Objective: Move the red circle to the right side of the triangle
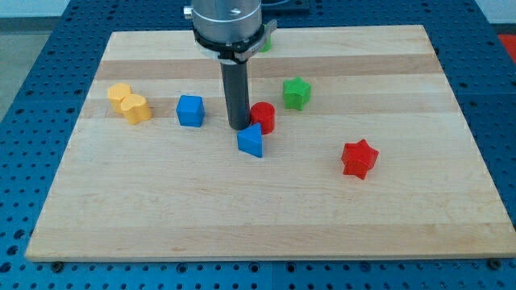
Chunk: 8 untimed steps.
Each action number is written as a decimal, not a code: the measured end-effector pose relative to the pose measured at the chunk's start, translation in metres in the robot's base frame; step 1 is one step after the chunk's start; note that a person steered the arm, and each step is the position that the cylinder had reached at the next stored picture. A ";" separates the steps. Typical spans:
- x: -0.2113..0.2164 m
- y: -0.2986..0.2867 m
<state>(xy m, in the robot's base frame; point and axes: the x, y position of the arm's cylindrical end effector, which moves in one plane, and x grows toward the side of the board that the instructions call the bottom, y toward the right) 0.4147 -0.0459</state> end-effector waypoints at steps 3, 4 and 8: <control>-0.065 -0.114; -0.060 -0.129; -0.027 -0.011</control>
<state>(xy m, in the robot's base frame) 0.3873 -0.0570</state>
